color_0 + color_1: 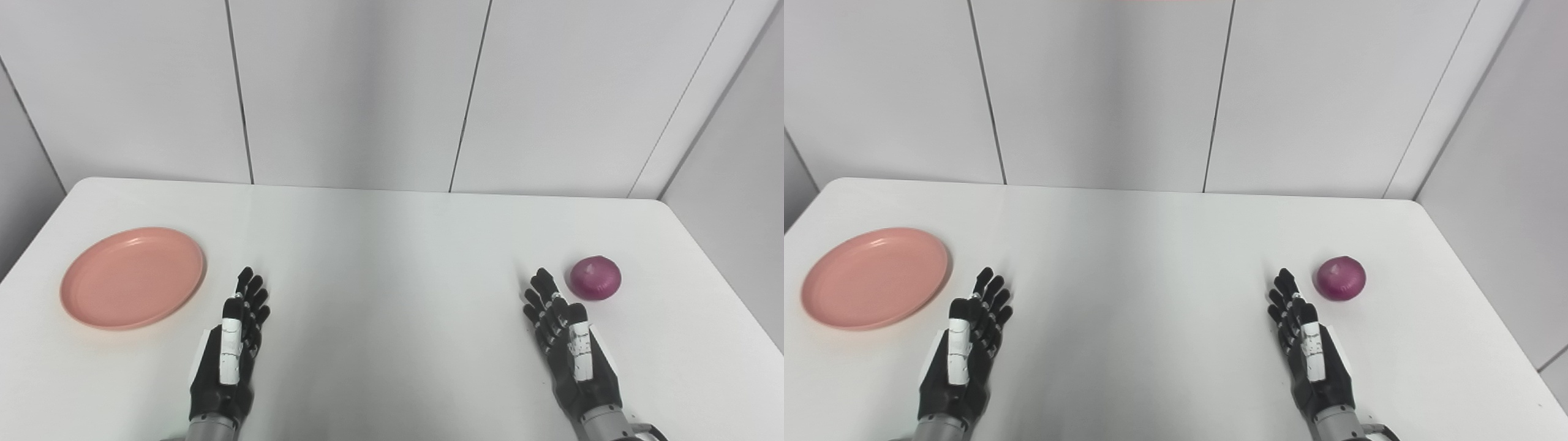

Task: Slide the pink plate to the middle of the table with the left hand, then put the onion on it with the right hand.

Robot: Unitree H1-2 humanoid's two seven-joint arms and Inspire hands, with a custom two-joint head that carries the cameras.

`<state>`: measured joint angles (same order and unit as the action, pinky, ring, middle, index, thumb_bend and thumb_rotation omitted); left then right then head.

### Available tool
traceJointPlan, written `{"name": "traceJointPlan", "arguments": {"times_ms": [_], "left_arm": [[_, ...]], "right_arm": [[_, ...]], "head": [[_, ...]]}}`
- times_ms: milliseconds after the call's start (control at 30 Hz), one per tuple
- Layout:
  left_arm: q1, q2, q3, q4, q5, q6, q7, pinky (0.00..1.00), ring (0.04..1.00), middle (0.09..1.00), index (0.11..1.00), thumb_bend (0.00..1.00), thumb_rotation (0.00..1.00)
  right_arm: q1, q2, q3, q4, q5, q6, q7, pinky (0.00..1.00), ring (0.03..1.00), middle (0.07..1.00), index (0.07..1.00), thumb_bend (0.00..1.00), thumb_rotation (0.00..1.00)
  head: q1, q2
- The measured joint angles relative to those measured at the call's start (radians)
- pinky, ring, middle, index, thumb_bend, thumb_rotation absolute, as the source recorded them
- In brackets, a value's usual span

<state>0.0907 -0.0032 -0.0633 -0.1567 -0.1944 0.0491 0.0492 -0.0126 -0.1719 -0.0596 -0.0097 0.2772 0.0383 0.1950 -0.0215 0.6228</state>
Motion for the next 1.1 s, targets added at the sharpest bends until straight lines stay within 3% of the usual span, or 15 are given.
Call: {"name": "traceJointPlan", "arguments": {"times_ms": [1100], "left_arm": [[0.000, -0.007, 0.002, 0.001, 0.000, 0.000, 0.000, 1.00, 1.000, 1.000, 1.000, 0.96, 1.00]], "right_arm": [[-0.003, -0.001, 0.000, 0.003, -0.001, -0.001, 0.015, 1.00, 1.000, 1.000, 1.000, 0.92, 0.98]], "head": [[0.012, -0.006]]}}
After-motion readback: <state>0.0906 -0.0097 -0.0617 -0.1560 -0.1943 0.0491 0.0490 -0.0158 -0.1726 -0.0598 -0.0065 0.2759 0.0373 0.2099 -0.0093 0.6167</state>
